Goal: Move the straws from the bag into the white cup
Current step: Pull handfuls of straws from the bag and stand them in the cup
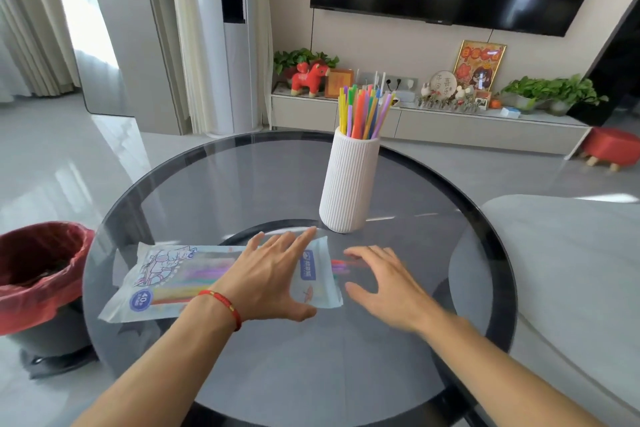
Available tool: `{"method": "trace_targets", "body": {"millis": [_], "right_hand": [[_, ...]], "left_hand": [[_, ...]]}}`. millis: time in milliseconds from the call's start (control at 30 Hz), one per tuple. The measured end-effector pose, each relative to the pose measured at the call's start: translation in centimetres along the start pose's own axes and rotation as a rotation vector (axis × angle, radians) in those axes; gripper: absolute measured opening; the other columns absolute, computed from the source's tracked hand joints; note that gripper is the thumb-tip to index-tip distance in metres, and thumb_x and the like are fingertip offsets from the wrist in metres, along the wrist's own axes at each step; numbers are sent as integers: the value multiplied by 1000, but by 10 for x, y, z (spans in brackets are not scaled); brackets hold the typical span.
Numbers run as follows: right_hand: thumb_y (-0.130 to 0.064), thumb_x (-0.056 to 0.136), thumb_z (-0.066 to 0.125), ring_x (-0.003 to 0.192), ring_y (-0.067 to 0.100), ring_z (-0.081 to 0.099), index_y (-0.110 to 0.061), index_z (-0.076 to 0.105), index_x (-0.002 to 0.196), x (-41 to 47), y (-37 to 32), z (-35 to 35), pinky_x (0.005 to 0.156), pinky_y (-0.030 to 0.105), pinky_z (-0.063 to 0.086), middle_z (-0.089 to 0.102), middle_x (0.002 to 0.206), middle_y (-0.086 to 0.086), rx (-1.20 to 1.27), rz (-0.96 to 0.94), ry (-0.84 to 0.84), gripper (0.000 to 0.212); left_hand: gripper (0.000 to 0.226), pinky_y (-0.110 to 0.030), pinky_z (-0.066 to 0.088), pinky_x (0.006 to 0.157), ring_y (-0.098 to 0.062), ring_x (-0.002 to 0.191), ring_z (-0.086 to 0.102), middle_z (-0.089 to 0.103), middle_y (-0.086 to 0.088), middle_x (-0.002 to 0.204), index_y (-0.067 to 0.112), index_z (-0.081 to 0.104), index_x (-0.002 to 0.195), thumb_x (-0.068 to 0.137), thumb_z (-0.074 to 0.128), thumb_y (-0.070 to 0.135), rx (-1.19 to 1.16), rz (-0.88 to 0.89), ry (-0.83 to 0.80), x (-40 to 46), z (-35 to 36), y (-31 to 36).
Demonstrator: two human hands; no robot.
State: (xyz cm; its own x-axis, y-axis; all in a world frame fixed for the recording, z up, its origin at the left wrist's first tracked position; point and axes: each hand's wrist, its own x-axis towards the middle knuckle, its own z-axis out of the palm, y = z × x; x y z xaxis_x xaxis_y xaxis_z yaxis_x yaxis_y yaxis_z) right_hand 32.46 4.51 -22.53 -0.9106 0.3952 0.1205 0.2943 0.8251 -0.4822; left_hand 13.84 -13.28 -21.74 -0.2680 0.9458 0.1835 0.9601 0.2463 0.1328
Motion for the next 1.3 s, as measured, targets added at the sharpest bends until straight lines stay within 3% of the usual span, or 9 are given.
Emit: {"method": "trace_targets", "body": {"millis": [100,233,367,533,767,900,1033,1200,1300], "right_hand": [[-26,93,67,99,6,62,-32,62,130,4,-5,1,85,19,50,65,117,-15,230,12,28,38],[-23,96,70,82,18,73,-28,73,119,6,-9,3,80,38,63,73,100,2,452,70,42,24],[-16,98,69,70,5,71,-36,74,122,8,-5,-1,60,16,54,79,95,-2,590,66,-111,32],[-11,99,67,58,7,59,-29,81,117,10,-4,4,59,23,52,80,85,-7,561,22,-134,29],[-19,97,72,55,12,55,-42,83,107,5,22,-12,50,18,43,72,69,-3,572,99,-127,27],[-27,86,81,63,13,69,-40,79,113,-3,32,-23,51,26,51,78,82,-1,599,149,-122,31],[-48,70,88,63,13,71,-45,71,123,-4,20,-15,48,16,46,78,95,-5,568,134,-87,56],[-25,88,84,47,16,58,-31,81,103,-5,9,3,54,23,49,79,79,-2,544,64,21,17],[-31,89,82,52,8,61,-32,81,109,-9,9,-2,56,24,53,80,84,-10,565,66,-8,20]], "left_hand": [[118,-48,34,115,-20,128,50,53,5,137,25,18,159,62,64,74,-3,39,67,-1,1,4],[111,-43,37,112,-17,119,55,58,7,129,27,21,158,65,64,70,22,75,129,-2,3,10],[107,-40,40,109,-17,119,57,60,7,129,27,29,156,65,69,67,2,80,186,-3,3,11],[105,-35,37,107,-15,109,56,61,8,124,28,29,155,67,67,69,1,95,178,-3,6,15],[107,-34,38,105,-13,116,55,61,10,131,29,32,154,65,74,71,-16,79,179,-5,6,8],[108,-35,41,103,-15,115,57,63,9,130,28,32,154,64,74,70,-13,84,190,-5,6,8],[108,-38,41,105,-17,118,60,63,8,132,27,32,154,64,75,69,-24,100,189,-3,7,11],[110,-41,41,108,-17,121,60,63,6,133,27,31,155,64,74,71,-31,99,191,-6,6,12],[108,-41,43,107,-17,118,60,63,7,132,27,33,154,64,75,70,-29,90,205,-6,6,12]]}}
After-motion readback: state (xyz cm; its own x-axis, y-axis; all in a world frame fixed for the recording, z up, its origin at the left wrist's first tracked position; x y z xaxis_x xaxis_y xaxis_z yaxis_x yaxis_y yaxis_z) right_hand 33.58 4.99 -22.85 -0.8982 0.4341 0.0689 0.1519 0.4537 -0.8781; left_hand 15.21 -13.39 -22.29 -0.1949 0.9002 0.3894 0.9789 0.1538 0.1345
